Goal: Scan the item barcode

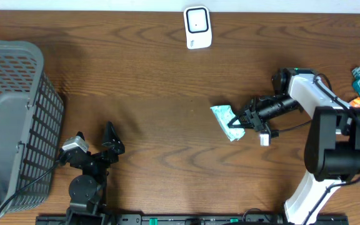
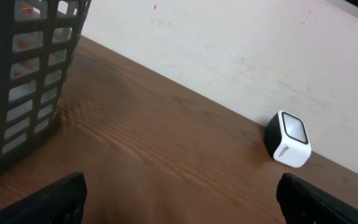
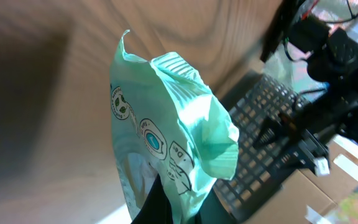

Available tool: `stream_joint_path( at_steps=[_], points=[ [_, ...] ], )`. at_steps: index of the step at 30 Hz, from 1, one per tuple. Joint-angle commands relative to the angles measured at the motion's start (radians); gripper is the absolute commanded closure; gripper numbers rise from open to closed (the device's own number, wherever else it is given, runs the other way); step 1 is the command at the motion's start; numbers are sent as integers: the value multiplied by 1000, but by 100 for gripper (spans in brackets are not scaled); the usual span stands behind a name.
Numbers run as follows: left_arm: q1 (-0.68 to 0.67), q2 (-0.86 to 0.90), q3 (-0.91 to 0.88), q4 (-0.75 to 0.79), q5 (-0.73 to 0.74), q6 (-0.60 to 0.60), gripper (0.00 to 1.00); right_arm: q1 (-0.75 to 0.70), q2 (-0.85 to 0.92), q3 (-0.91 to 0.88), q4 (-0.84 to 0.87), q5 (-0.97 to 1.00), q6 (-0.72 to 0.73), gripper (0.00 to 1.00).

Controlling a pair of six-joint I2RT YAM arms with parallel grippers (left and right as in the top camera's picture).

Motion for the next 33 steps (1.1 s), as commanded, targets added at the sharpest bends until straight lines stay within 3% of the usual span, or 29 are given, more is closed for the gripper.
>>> stream_joint_path(
  at_steps=[1,15,33],
  points=[
    [4,-2,-21,-33,-6,-8,2,6,40,4,0,29,14,98],
    [4,-2,-21,-33,-6,-8,2,72,233,4,39,68,13,98],
    [4,-2,-21,-33,-6,-8,2,48,245,4,37,241,-42,99]
  ],
)
